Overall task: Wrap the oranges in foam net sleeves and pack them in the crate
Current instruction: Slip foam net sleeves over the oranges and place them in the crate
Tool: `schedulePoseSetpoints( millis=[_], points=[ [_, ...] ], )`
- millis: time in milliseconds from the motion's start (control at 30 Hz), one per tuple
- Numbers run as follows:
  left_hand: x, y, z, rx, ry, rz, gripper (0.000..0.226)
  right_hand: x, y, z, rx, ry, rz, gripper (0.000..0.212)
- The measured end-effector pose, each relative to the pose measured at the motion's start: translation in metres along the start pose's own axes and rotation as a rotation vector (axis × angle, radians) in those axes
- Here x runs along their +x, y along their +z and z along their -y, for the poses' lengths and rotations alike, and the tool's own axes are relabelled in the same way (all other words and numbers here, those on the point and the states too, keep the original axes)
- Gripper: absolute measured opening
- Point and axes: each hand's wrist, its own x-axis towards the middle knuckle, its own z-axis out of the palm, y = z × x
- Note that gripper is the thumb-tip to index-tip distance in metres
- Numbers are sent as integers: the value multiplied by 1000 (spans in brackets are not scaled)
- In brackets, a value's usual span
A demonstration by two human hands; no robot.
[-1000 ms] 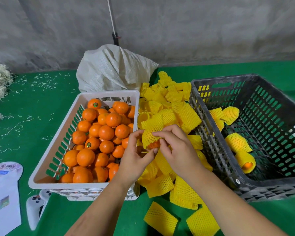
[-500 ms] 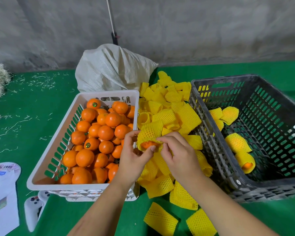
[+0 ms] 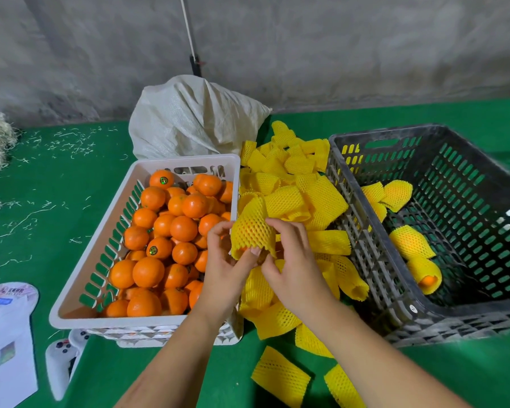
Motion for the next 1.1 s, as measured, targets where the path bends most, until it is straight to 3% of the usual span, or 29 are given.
schedulePoseSetpoints(
  millis=[100,233,367,433,500,600,667,800,900,967,1100],
  points=[
    [-1,-1,0,86,32,66,73,2,-4,-3,28,-24,-115,53],
    [-1,5,-2,118,50,15,63,-4,2,-14,16,-74,-297,29],
    [1,3,4,134,76,-44,60,-23,18,-15,42,-32,-145,18],
    [2,1,6,136,53,-67,67,-22,13,-9,250,182,-60,22],
    [2,0,7,138,54,-82,73,-16,3,-2,530,390,-81,30],
    [1,1,8,196,106,-2,77,-7,1,6,710,585,71,80],
    [1,2,10,287,99,57,82,-6,9,13,687,612,187,92],
    [-3,3,9,448,99,129,99,-8,12,2,727,553,85,81],
    [-6,7,10,493,113,169,99,-3,-4,-18,824,601,-21,92],
    [-7,7,9,459,106,121,95,9,-33,-32,686,593,-144,98],
    [-4,2,9,308,81,-34,67,36,-112,-70,371,551,-398,98]
  ],
)
